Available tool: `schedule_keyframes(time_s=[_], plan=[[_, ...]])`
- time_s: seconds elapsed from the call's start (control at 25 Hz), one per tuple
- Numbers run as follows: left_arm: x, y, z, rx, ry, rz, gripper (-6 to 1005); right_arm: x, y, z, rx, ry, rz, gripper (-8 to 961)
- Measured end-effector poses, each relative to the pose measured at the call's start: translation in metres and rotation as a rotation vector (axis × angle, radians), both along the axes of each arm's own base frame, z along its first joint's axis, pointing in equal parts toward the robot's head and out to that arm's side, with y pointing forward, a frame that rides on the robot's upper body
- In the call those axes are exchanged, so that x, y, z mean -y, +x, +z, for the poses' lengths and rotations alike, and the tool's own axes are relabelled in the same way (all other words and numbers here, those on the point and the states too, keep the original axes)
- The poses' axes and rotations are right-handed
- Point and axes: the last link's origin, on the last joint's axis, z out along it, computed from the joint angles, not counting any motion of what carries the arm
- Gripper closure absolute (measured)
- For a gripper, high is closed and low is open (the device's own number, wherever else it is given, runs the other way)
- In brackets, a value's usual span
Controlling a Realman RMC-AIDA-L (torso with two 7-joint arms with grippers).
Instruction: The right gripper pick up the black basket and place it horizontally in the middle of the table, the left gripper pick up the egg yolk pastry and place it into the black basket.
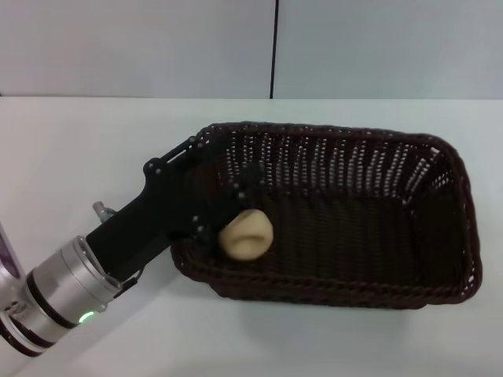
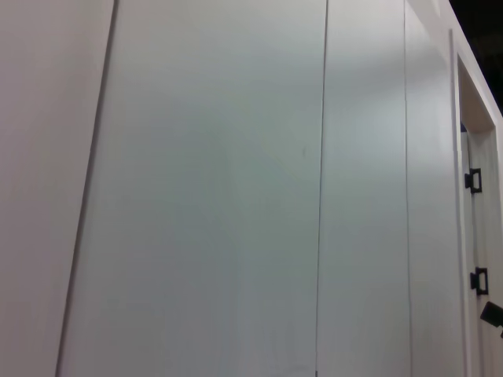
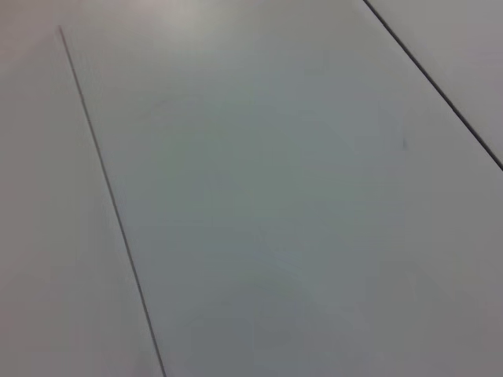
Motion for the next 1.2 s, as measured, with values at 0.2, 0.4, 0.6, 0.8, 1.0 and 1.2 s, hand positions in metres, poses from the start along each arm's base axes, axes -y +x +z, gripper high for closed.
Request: schedule_keyframes(time_s=[0.2, 0.4, 0.6, 0.8, 1.0, 1.2], plan=[[0.004, -0.009, 0.003, -0.012, 0.032, 0.032, 453, 0.000, 0.001, 0.002, 0.035, 0.030, -0.009, 149], [0.007, -0.039, 0.028, -0.003, 0.222, 0.203, 289, 0.003, 0.008, 0.007, 0.066, 0.095, -0.061, 149], [0.019, -0.074, 0.057, 0.003, 0.426, 0.400, 201, 0.011, 0.018, 0.009, 0.109, 0.213, -0.166, 149], [0.033, -0.096, 0.076, -0.007, 0.560, 0.513, 159, 0.015, 0.029, 0.008, 0.094, 0.319, -0.321, 149], [0.043, -0.106, 0.084, -0.009, 0.608, 0.570, 159, 0.014, 0.033, 0.006, 0.081, 0.349, -0.386, 149], [0.050, -0.114, 0.085, -0.017, 0.623, 0.614, 159, 0.011, 0.037, 0.003, 0.076, 0.329, -0.422, 149]])
